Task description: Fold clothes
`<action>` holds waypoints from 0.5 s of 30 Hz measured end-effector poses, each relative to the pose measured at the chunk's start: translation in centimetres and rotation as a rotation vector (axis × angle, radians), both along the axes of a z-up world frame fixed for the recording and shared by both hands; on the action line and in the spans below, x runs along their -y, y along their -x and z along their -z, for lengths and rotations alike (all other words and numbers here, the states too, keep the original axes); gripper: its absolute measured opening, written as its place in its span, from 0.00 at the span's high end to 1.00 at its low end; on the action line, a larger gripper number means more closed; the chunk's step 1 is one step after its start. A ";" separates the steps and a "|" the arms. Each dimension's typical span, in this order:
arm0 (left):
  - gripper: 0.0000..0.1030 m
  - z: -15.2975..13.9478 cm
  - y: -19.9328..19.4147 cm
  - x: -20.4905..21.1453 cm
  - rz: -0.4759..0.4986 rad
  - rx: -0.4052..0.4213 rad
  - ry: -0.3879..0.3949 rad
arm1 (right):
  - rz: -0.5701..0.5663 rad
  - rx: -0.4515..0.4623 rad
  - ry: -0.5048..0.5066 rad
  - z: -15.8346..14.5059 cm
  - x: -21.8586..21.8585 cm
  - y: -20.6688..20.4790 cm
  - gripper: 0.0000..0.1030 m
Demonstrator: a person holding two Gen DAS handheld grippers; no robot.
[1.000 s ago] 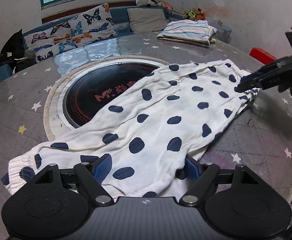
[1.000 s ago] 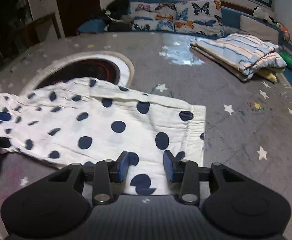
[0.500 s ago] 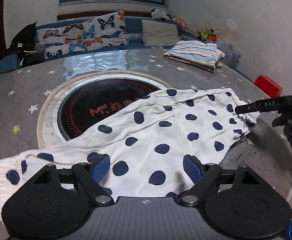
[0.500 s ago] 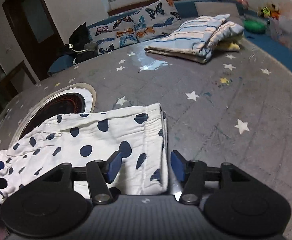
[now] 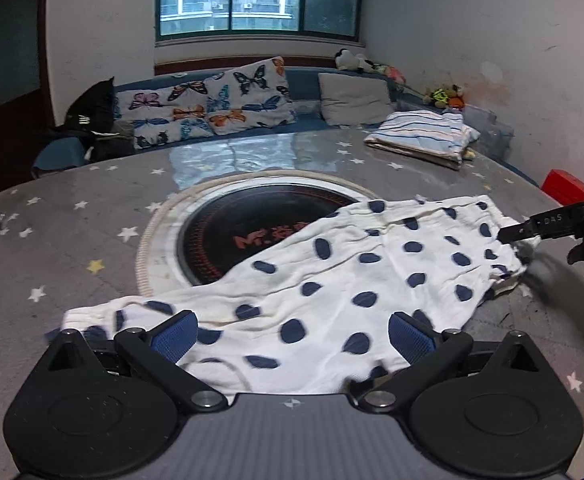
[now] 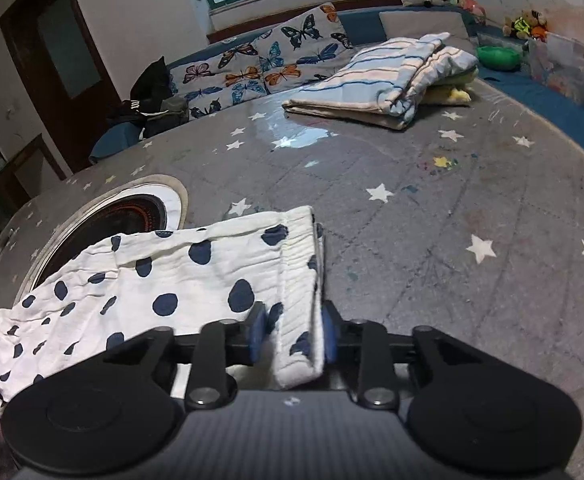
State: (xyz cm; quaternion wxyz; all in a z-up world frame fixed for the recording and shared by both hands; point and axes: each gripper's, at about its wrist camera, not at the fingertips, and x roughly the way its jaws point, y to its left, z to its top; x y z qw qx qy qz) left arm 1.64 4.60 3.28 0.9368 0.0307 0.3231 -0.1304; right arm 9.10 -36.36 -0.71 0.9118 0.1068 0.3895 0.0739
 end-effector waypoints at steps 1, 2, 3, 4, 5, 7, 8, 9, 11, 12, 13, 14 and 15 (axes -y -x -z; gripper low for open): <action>0.00 0.0 0.1 -0.2 -0.011 0.002 -0.006 | -0.003 0.006 0.001 0.1 -0.1 0.0 0.61; 0.00 -0.1 0.2 -0.5 -0.022 0.003 -0.012 | -0.004 0.014 0.012 0.2 -0.4 0.1 0.61; 0.00 -0.1 0.2 -0.7 -0.033 0.001 -0.017 | -0.004 0.020 0.033 0.2 -0.7 0.2 0.61; 0.00 0.0 0.4 -1.1 -0.045 -0.002 -0.025 | -0.005 0.022 0.051 0.2 -1.0 0.3 0.65; 0.00 0.0 0.5 -1.3 -0.056 -0.002 -0.032 | -0.003 0.022 0.067 0.2 -1.1 0.3 0.75; 0.00 -0.1 0.8 -2.0 -0.080 -0.002 -0.043 | 0.003 0.016 0.043 0.0 -0.9 0.2 0.80; 0.00 -0.1 1.0 -2.3 -0.091 -0.002 -0.048 | 0.010 0.017 0.022 -0.1 -0.6 0.2 0.87; 0.00 0.0 1.0 -2.8 -0.102 -0.004 -0.051 | 0.022 0.024 -0.003 -0.4 -0.2 0.2 0.90; 0.00 0.0 1.2 -3.6 -0.128 -0.013 -0.060 | 0.034 0.039 -0.042 -1.0 0.2 0.5 0.92; 0.00 0.1 1.2 -3.9 -0.139 -0.019 -0.063 | 0.036 0.049 -0.052 -1.3 0.3 0.6 0.92; 0.00 0.2 1.3 -4.1 -0.149 -0.024 -0.066 | 0.036 0.060 -0.053 -1.6 0.3 0.7 0.92; 0.00 0.2 1.3 -4.3 -0.156 -0.026 -0.069 | 0.034 0.069 -0.051 -1.9 0.2 0.7 0.92; 0.00 0.3 1.3 -4.4 -0.160 -0.028 -0.066 | 0.030 0.075 -0.049 -2.2 0.1 0.8 0.92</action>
